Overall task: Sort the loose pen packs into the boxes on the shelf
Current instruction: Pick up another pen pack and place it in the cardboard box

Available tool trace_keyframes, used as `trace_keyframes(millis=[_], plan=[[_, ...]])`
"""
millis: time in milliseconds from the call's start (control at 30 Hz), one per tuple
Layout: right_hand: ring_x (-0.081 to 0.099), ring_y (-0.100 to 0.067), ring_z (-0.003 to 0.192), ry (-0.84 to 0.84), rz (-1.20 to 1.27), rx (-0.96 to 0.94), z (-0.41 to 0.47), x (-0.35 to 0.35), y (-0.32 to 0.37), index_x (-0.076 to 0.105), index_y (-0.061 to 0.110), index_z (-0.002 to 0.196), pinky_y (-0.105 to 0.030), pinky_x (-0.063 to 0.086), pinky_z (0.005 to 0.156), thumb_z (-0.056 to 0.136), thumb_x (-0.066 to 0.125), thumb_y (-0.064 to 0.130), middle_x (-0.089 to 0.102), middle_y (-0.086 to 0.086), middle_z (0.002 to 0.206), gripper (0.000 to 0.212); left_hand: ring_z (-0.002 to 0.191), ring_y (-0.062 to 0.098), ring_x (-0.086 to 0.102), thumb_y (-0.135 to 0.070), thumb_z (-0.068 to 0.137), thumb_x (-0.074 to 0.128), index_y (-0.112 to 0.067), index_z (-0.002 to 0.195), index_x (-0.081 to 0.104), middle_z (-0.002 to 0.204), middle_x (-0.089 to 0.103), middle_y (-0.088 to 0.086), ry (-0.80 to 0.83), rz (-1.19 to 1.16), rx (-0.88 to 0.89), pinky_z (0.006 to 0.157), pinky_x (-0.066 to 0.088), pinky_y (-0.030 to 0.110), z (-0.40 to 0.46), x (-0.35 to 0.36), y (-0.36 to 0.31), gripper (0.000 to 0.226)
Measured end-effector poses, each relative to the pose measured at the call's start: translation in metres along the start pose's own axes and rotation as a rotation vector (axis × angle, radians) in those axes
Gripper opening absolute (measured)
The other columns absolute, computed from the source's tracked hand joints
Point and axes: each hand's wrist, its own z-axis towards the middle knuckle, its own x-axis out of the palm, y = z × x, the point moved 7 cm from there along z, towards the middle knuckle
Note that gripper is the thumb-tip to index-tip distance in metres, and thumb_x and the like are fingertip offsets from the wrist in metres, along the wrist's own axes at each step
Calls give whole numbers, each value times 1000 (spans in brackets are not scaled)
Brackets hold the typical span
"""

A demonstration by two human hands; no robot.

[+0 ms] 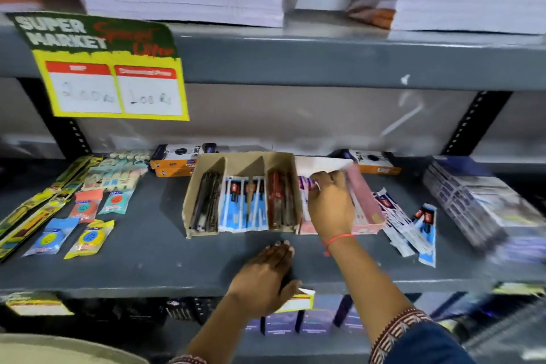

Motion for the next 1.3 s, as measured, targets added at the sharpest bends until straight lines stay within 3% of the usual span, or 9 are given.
trace_keyframes(millis=[167, 467, 667, 800, 833, 1000, 1100, 1200, 1300], plan=[[56, -41, 102, 21, -241, 50, 5, -29, -77, 59, 3, 117, -44, 46, 81, 81, 48, -2, 55, -23, 118, 38, 143, 19, 7, -53, 96, 30, -7, 149, 12, 158, 9, 10, 73, 50, 29, 113, 1, 25, 41, 19, -37, 73], [52, -42, 117, 203, -266, 589, 1, -54, -221, 48, -2, 122, -45, 44, 95, 90, 41, 6, 55, -28, 125, 35, 142, 14, -9, -61, 94, 16, -14, 150, -4, 158, -7, 3, 143, 113, 71, 108, -14, 24, 61, 36, -46, 75], [63, -38, 103, 271, -85, 771, 6, -46, -244, 58, -3, 115, -44, 51, 87, 83, 64, 18, 64, -25, 114, 38, 142, 11, -10, -61, 94, 19, -17, 150, -2, 158, -6, -1, 111, 84, 58, 98, -26, 14, 57, 33, -45, 74], [56, -24, 51, 287, -29, 796, 11, -46, -249, 66, -7, 101, -26, 46, 54, 86, 58, 9, 61, -14, 66, 24, 141, 8, -10, -61, 94, 21, -18, 150, -1, 158, -6, -2, 105, 72, 69, 89, -33, 8, 58, 30, -47, 74], [56, -25, 53, 286, -18, 801, 12, -46, -250, 66, -8, 100, -26, 46, 55, 86, 56, 9, 59, -15, 65, 24, 140, 7, -12, -61, 94, 21, -18, 150, -1, 158, -6, -2, 105, 72, 73, 89, -33, 8, 58, 30, -48, 74], [63, -42, 101, 136, -44, 802, 15, -52, -254, 60, -11, 109, -44, 50, 88, 92, 48, 13, 64, -30, 112, 32, 127, 0, -23, -61, 94, 20, -18, 150, -3, 157, -8, -3, 127, 70, 72, 86, -35, 7, 57, 30, -48, 74], [68, -40, 86, 182, -59, 766, 16, -47, -252, 63, -8, 103, -46, 55, 81, 90, 53, 17, 68, -27, 98, 29, 127, 1, -24, -62, 94, 19, -19, 150, -3, 157, -9, -3, 134, 77, 65, 86, -35, 8, 57, 30, -47, 74], [56, -24, 49, 272, 20, 787, 20, -40, -249, 64, -8, 96, -35, 51, 59, 86, 62, 14, 56, -13, 62, 25, 127, 0, -24, -62, 94, 19, -19, 150, -4, 157, -9, -3, 134, 76, 65, 87, -35, 7, 58, 30, -47, 74], [51, -24, 48, 294, 60, 801, 22, -35, -249, 63, -10, 98, -34, 47, 62, 85, 62, 8, 55, -14, 65, 23, 128, 1, -24, -63, 93, 18, -19, 150, -3, 157, -9, -4, 124, 68, 58, 89, -33, 8, 58, 30, -46, 75]])
